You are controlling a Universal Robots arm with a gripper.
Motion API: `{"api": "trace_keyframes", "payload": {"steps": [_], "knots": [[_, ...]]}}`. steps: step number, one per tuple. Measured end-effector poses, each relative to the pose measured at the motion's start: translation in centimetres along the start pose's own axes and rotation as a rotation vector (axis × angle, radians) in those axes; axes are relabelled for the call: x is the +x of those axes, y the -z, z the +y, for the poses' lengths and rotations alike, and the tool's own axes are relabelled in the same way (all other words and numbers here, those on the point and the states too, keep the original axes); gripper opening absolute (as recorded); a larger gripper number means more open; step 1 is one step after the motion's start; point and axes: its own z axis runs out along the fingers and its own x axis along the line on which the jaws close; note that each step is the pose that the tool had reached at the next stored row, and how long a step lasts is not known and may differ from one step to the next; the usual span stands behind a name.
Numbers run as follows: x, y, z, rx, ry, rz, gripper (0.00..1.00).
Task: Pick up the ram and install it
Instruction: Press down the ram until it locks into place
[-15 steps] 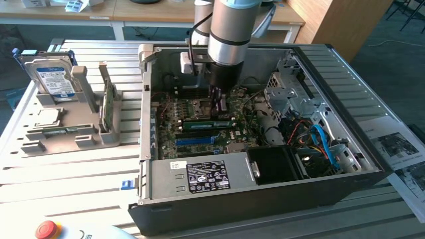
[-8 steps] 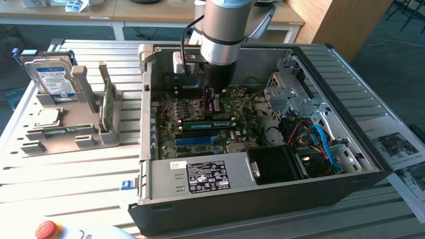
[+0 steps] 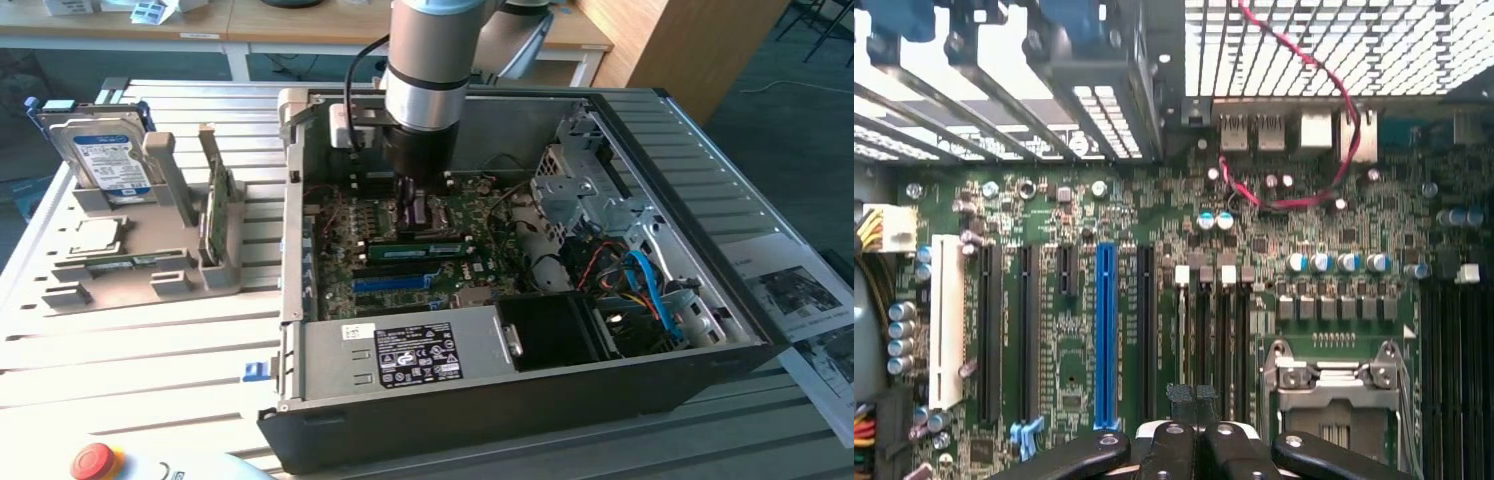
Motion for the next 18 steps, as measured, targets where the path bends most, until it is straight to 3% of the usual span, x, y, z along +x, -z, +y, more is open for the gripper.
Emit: {"api": "trace_keyframes", "payload": {"steps": [18], "knots": [[0.26, -0.02, 0.23, 0.0000, 0.000, -0.0001, 0.10]]}}
